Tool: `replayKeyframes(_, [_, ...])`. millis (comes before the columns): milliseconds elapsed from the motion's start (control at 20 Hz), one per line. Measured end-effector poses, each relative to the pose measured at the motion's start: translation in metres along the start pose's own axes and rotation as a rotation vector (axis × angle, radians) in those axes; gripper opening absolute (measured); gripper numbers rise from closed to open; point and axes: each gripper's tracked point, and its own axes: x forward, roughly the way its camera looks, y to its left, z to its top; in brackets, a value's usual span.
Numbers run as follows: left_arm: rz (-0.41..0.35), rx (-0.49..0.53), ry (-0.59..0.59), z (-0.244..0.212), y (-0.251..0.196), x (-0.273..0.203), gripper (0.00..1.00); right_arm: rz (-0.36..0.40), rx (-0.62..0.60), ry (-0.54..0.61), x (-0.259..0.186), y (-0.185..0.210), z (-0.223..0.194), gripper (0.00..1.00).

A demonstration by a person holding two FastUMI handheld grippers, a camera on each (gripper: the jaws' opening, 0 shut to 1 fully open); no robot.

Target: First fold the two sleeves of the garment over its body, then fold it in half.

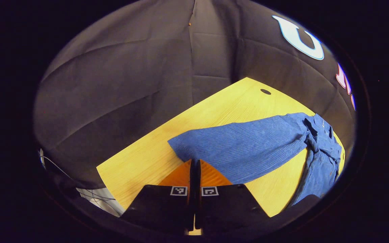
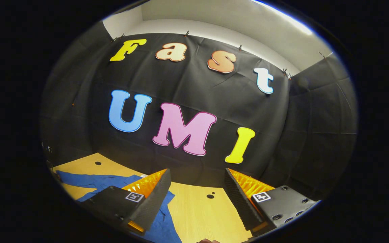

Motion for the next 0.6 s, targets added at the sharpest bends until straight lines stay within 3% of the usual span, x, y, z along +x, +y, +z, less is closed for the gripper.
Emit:
replayKeyframes(250, [-0.116, -0.014, 0.033, 0.019, -0.016, -0.022, 0.0, -0.009, -0.004, -0.009, -0.006, -0.011, 0.002, 1.0])
replayKeyframes(400, [-0.195, -0.041, 0.012, 0.047, -0.048, -0.039, 0.0, -0.008, 0.007, 0.001, -0.008, -0.016, -0.004, 1.0])
replayKeyframes(450, [-0.235, -0.053, -0.002, 0.061, -0.061, -0.047, 0.0, -0.008, 0.012, 0.008, -0.008, -0.019, -0.007, 0.93])
replayKeyframes(600, [-0.359, -0.06, -0.06, 0.104, -0.109, -0.076, 0.0, -0.003, 0.043, 0.035, -0.01, -0.025, -0.014, 1.0])
